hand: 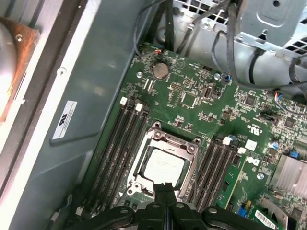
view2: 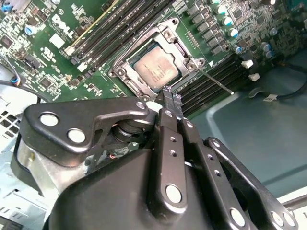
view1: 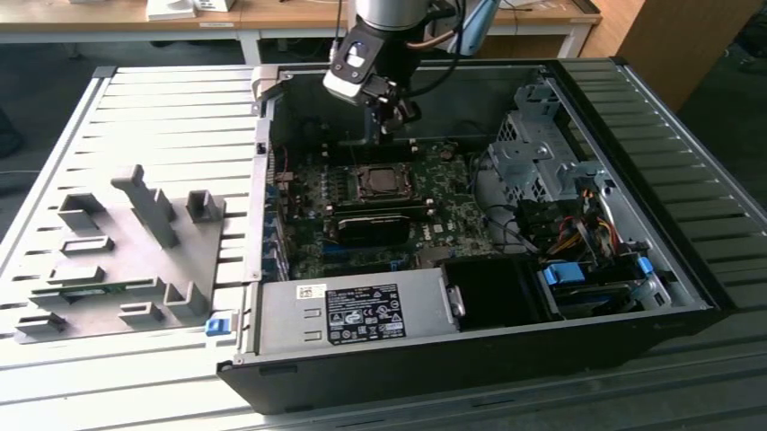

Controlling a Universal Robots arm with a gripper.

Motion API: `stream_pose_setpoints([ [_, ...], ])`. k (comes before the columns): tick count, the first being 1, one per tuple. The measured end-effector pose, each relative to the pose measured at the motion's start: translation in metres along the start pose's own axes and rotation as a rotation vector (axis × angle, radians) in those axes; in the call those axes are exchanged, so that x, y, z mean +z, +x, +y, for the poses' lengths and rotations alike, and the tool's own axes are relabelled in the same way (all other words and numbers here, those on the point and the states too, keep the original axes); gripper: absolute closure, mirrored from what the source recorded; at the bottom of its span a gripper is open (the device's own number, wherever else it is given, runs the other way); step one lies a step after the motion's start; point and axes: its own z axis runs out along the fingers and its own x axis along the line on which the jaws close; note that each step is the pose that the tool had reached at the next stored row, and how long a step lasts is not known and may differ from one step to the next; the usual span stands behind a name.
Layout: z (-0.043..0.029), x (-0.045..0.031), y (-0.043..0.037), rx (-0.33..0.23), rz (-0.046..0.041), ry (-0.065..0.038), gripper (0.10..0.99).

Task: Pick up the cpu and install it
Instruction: 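Install the first cpu locking lever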

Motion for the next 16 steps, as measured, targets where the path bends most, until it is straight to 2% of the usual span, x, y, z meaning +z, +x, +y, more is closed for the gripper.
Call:
stream_pose_setpoints([
  [5, 0.0, 0.0, 0.0, -0.033, 0.0008, 0.001, 0.98],
  [16, 0.0, 0.0, 0.0, -0.069, 0.0018, 0.002, 0.98],
])
